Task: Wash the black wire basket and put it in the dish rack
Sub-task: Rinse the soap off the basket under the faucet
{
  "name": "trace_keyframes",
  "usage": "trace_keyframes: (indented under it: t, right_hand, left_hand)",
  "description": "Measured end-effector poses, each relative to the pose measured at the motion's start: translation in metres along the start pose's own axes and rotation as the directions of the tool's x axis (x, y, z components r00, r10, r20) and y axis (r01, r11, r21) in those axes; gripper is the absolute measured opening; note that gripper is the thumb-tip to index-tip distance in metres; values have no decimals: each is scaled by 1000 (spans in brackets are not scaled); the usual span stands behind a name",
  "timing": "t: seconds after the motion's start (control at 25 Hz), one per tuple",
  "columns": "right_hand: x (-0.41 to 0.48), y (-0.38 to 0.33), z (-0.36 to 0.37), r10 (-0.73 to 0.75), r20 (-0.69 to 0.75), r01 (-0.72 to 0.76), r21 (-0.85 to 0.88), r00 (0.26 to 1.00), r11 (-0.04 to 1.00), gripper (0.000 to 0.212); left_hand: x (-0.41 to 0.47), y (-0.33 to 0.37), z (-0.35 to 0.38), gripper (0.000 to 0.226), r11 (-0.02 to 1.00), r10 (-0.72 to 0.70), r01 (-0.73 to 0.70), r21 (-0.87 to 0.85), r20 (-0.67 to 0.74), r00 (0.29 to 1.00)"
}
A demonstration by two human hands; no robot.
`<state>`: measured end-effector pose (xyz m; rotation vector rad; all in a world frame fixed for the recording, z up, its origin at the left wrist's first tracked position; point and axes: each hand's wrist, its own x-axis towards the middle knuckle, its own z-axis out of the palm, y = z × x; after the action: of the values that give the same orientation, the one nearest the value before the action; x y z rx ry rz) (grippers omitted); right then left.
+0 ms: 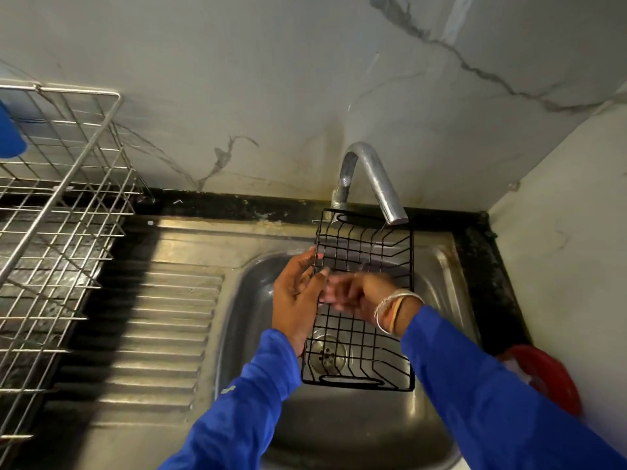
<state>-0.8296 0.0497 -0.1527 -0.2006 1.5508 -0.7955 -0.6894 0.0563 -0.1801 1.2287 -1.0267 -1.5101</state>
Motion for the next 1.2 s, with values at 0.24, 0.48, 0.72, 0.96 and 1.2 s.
trace_keyframes:
  t: [0.24,0.48,0.72,0.96,1.2]
  right_hand:
    - [11,-35,12,-144,-73,161,374,987,913,30]
    - [9,26,0,-19,-18,13,-282,1000,959,27]
    - [-34,79,0,-361,326,412,-890,874,194,29]
    - [-43,85,-17,-369,541,581,-814,755,-5,66]
    - [-50,68,-30,-279,385,379,-922,880,-77,62]
  left_hand:
    - [-11,0,10,31,997,76,-76,-7,81,994]
    - [11,-2,-9,38,996,87,-88,-31,-29,996]
    - [21,9,-7,37,945,320,-318,78,-22,947]
    - [33,14,5,43,886,457,-458,67,35,889]
    - [7,16,15,48,916,398,-400,7,-132,908]
